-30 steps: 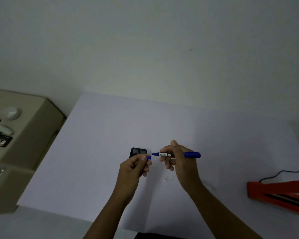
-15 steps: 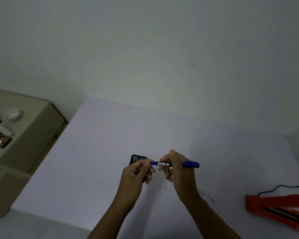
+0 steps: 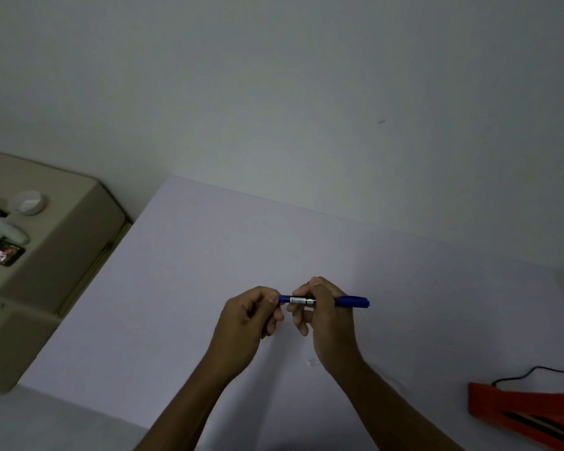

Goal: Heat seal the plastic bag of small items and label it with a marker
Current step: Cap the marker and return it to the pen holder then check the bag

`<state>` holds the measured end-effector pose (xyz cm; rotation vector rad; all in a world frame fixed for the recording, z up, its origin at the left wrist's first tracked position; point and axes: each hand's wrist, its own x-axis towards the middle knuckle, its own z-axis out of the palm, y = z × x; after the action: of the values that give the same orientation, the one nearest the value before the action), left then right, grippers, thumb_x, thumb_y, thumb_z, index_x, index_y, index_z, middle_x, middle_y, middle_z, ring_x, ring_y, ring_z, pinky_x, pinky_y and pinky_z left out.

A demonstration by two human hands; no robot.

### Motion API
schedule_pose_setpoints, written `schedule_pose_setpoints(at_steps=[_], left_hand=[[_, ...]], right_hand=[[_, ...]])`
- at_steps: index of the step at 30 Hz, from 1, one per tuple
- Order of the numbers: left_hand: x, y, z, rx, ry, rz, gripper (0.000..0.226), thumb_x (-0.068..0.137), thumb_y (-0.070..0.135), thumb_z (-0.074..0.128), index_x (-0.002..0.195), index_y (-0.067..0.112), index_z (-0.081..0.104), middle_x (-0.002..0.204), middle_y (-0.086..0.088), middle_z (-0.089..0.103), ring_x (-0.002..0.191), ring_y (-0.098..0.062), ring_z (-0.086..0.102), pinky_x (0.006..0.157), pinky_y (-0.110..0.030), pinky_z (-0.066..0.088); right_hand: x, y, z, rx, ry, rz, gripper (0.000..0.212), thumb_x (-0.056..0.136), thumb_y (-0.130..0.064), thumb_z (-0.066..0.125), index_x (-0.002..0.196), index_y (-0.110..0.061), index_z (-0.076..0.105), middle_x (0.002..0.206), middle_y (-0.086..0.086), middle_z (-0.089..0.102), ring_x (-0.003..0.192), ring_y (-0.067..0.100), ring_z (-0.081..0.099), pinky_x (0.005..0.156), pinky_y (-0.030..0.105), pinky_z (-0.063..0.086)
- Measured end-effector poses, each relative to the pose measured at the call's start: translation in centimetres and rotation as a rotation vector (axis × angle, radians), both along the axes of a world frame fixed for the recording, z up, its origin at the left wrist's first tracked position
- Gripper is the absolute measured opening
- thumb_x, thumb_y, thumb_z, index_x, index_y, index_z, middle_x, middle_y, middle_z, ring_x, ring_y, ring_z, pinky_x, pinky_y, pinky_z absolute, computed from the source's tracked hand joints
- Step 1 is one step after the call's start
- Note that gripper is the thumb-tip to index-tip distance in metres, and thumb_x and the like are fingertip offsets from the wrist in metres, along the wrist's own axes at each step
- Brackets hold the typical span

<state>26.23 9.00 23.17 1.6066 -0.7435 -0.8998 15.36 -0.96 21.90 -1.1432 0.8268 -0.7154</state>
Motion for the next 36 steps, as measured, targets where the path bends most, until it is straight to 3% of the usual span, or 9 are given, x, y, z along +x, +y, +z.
schedule_pose_setpoints(at_steps=[4, 7, 9, 13, 17, 22, 26, 32, 36], left_hand=[[3.3, -0.8, -1.1, 0.125, -0.245, 0.059, 0.026, 0.100, 0.017, 0.050, 0.079, 0.012, 0.066, 0.063, 0.003, 0.064, 0.051, -0.002, 0.054, 0.053, -0.009, 0.043], [6.5, -0.8, -3.3, 0.275, -0.425, 0.135, 0.024, 0.099, 0.019, 0.051, 0.080, 0.013, 0.065, 0.065, 0.003, 0.065, 0.054, -0.006, 0.058, 0.054, -0.009, 0.044], [8.3, -0.8, -5.5, 0.407, -0.470, 0.138, 0.023, 0.099, 0.018, 0.051, 0.080, 0.013, 0.063, 0.069, -0.001, 0.065, 0.058, -0.011, 0.060, 0.055, -0.014, 0.047], [9.3, -2.0, -9.9, 0.579, -0.558, 0.026, 0.020, 0.099, 0.013, 0.052, 0.085, 0.005, 0.065, 0.080, -0.011, 0.068, 0.071, -0.028, 0.064, 0.066, -0.041, 0.054], [8.5, -3.5, -13.2, 0.719, -0.747, -0.160, 0.020, 0.100, 0.015, 0.049, 0.096, 0.004, 0.065, 0.080, -0.002, 0.060, 0.069, -0.016, 0.055, 0.048, -0.020, 0.034], [7.4, -4.9, -15.3, 0.863, -0.739, -0.303, 0.017, 0.099, 0.015, 0.047, 0.102, 0.004, 0.059, 0.102, -0.011, 0.067, 0.090, -0.026, 0.066, 0.067, -0.029, 0.043], [6.6, -5.2, -17.7, 0.845, -0.686, -0.208, 0.027, 0.101, 0.032, 0.044, 0.104, 0.008, 0.056, 0.105, -0.011, 0.064, 0.094, -0.025, 0.061, 0.073, -0.032, 0.048], [5.1, -5.0, -20.2, 0.725, -0.332, -0.014, 0.019, 0.100, 0.027, 0.048, 0.106, 0.009, 0.049, 0.101, -0.009, 0.061, 0.085, -0.018, 0.057, 0.067, -0.027, 0.046], [4.9, -5.3, -21.0, 0.598, -0.272, 0.009, 0.020, 0.101, 0.020, 0.046, 0.115, 0.007, 0.053, 0.109, -0.010, 0.063, 0.091, -0.017, 0.057, 0.066, -0.020, 0.043]], right_hand=[[0.7, -0.6, -4.0, 0.181, 0.056, -0.040, 0.032, 0.095, -0.032, 0.058, 0.083, -0.004, 0.064, 0.072, 0.018, 0.065, 0.051, 0.017, 0.050, 0.044, 0.027, 0.035], [0.3, -1.1, -8.0, 0.311, 0.255, -0.141, 0.035, 0.095, -0.039, 0.057, 0.089, -0.006, 0.067, 0.078, 0.012, 0.069, 0.058, 0.016, 0.053, 0.044, 0.026, 0.039], [-0.2, -1.3, -10.7, 0.340, 0.407, -0.112, 0.030, 0.096, -0.036, 0.056, 0.093, -0.009, 0.067, 0.084, 0.010, 0.070, 0.061, 0.015, 0.054, 0.045, 0.025, 0.042], [-0.1, -1.0, -14.4, 0.354, 0.522, 0.005, 0.021, 0.097, -0.029, 0.054, 0.099, -0.012, 0.065, 0.093, 0.009, 0.067, 0.069, 0.015, 0.055, 0.051, 0.026, 0.047], [1.0, -0.5, -16.5, 0.366, 0.583, 0.093, 0.018, 0.097, -0.026, 0.054, 0.108, -0.015, 0.062, 0.097, 0.009, 0.065, 0.077, 0.016, 0.058, 0.060, 0.029, 0.052], [2.3, -0.4, -18.1, 0.337, 0.629, 0.151, 0.023, 0.097, -0.029, 0.055, 0.112, -0.012, 0.060, 0.094, 0.011, 0.065, 0.074, 0.017, 0.059, 0.061, 0.031, 0.054], [3.1, -0.7, -18.8, 0.348, 0.623, 0.188, 0.020, 0.097, -0.023, 0.056, 0.111, -0.010, 0.059, 0.102, 0.013, 0.065, 0.074, 0.017, 0.059, 0.059, 0.030, 0.053], [3.8, -1.5, -19.7, 0.314, 0.594, 0.199, 0.015, 0.096, -0.022, 0.057, 0.106, -0.010, 0.059, 0.099, 0.009, 0.067, 0.078, 0.020, 0.065, 0.062, 0.028, 0.057], [4.6, -2.4, -20.3, 0.311, 0.580, 0.131, 0.016, 0.096, -0.021, 0.057, 0.106, -0.008, 0.060, 0.096, 0.012, 0.069, 0.078, 0.022, 0.066, 0.068, 0.034, 0.059]])
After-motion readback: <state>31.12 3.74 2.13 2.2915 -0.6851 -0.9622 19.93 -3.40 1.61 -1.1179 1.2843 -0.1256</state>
